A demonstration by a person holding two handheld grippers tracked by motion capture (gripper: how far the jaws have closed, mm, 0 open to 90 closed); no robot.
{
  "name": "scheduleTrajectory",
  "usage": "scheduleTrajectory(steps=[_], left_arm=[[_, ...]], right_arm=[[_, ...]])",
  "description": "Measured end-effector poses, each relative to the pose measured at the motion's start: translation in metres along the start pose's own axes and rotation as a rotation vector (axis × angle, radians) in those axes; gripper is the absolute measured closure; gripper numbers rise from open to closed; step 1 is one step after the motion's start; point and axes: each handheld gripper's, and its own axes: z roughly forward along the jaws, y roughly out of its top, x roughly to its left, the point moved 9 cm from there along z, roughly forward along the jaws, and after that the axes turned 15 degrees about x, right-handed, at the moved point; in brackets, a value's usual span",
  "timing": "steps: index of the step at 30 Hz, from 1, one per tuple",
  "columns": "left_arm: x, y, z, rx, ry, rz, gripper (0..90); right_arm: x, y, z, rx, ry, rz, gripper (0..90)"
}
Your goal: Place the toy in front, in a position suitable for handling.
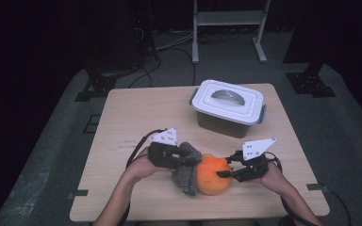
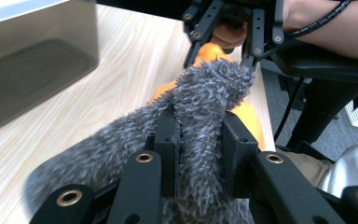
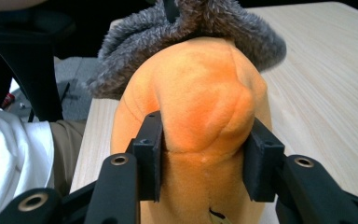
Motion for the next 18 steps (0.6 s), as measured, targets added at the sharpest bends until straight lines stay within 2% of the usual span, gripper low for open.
scheduleTrajectory(steps=[6, 10, 14, 18], left_arm=[[-0.002, 0.003, -0.007, -0.034, -0.016, -0.002, 71.2], [-0.008, 0.011, -0.012, -0.05, -0.021, 0.024, 71.2], [-0.014, 0.017, -0.011, -0.047, -0.028, 0.05, 71.2], [-0.013, 0.01, -0.004, -0.018, -0.021, 0.044, 71.2]], right_arm=[[-0.001, 0.012, 0.001, -0.028, 0.011, -0.027, 58.0], [-0.002, 0.022, 0.011, -0.029, 0.016, -0.042, 58.1], [-0.004, 0.037, 0.022, -0.054, 0.034, -0.051, 58.0], [-0.006, 0.037, 0.032, -0.033, 0.049, -0.046, 57.7]])
